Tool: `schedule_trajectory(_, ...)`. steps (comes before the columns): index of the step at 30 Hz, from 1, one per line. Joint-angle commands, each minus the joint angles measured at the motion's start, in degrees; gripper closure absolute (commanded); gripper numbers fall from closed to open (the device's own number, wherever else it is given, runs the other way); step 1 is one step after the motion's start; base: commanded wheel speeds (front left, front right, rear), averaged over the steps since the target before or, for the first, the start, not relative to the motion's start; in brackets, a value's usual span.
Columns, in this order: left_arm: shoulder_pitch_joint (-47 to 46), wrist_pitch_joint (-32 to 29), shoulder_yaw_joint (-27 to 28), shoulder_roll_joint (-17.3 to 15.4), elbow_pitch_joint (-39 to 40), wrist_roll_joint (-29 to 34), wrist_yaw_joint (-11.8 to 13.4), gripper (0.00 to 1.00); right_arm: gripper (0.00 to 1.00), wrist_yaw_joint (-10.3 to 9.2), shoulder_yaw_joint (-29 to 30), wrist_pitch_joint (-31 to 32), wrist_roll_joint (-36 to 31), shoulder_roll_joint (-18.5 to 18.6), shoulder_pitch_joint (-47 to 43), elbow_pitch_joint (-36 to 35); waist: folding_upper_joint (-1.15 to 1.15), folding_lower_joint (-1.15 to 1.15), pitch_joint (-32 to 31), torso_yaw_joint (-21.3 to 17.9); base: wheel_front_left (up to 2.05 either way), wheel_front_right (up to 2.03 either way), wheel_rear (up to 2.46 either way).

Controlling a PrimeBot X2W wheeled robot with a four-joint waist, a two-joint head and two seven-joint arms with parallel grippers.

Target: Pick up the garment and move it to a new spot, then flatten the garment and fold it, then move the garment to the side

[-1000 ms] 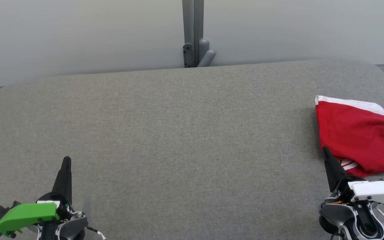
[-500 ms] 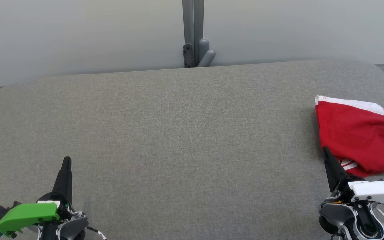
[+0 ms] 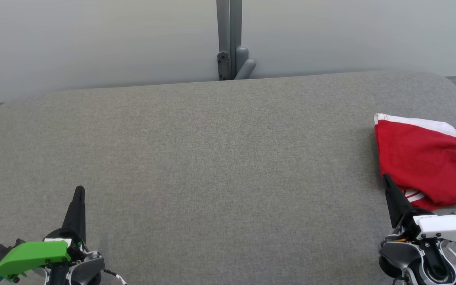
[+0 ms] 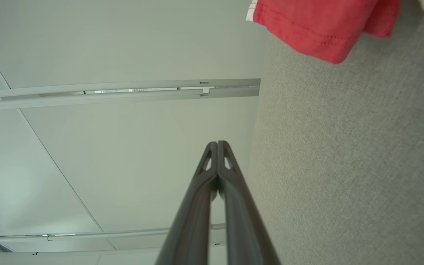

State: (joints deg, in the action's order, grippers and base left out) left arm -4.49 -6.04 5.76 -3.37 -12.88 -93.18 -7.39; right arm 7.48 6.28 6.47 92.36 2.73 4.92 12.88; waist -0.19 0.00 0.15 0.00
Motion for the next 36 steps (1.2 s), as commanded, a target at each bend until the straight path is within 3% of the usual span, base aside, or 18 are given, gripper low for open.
schedule_trajectory(1, -0.9, -0.3, 0.3, -0.1, 0.2, 0.1, -0.2, 1.0, 1.0, 0.02, -0.1, 0.0, 0.4, 0.3, 0.2, -0.2, 0.19, 0.0, 0.0, 0.0, 0.0, 0.0, 0.0)
schedule_trajectory(36, -1.0, -0.4, 0.6, 0.1, 0.2, 0.4, -0.2, 1.0, 1.0, 0.02, -0.1, 0.0, 0.4, 0.3, 0.2, -0.2, 0.19, 0.0, 0.0, 0.0, 0.0, 0.0, 0.0)
